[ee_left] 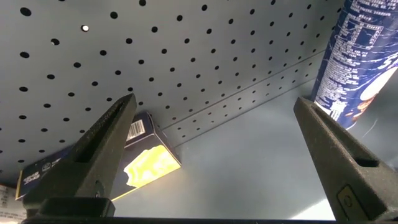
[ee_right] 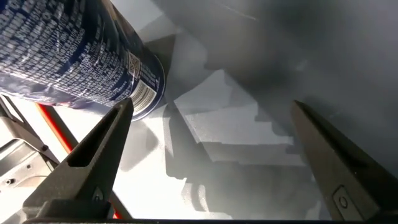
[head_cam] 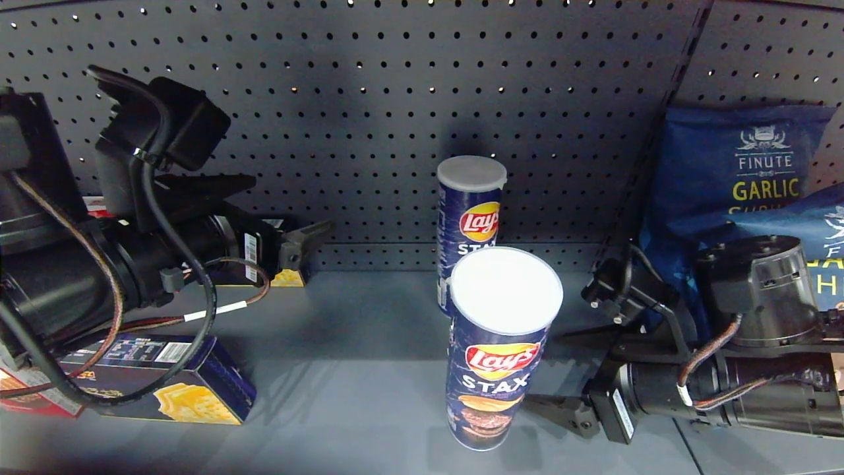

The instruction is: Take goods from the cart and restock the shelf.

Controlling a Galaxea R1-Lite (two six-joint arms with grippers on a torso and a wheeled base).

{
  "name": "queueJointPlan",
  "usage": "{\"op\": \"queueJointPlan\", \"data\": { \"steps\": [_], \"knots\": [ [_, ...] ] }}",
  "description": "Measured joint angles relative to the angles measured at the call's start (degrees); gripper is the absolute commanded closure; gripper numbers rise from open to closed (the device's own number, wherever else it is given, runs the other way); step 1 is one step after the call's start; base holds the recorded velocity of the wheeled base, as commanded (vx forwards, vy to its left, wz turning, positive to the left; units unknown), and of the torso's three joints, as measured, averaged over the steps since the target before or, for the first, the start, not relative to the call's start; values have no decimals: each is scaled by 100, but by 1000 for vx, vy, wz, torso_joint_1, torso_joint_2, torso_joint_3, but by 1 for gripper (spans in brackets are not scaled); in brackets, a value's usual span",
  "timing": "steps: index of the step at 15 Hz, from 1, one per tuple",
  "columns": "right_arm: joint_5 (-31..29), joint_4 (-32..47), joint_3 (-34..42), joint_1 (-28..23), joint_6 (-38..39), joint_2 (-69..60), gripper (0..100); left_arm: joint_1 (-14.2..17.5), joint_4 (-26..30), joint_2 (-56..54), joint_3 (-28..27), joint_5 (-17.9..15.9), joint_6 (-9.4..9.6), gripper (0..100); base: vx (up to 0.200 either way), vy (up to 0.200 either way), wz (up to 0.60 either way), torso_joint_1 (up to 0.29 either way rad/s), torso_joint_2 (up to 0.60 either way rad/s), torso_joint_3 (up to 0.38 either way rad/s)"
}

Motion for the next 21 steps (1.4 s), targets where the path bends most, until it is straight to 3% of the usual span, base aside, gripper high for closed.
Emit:
{"op": "queueJointPlan", "data": {
  "steps": [21],
  "knots": [
    [-2,-93,-18,27,0,221,0,4,4,22,11,0,-7,0,0,0,0,0,0,0]
  ]
}}
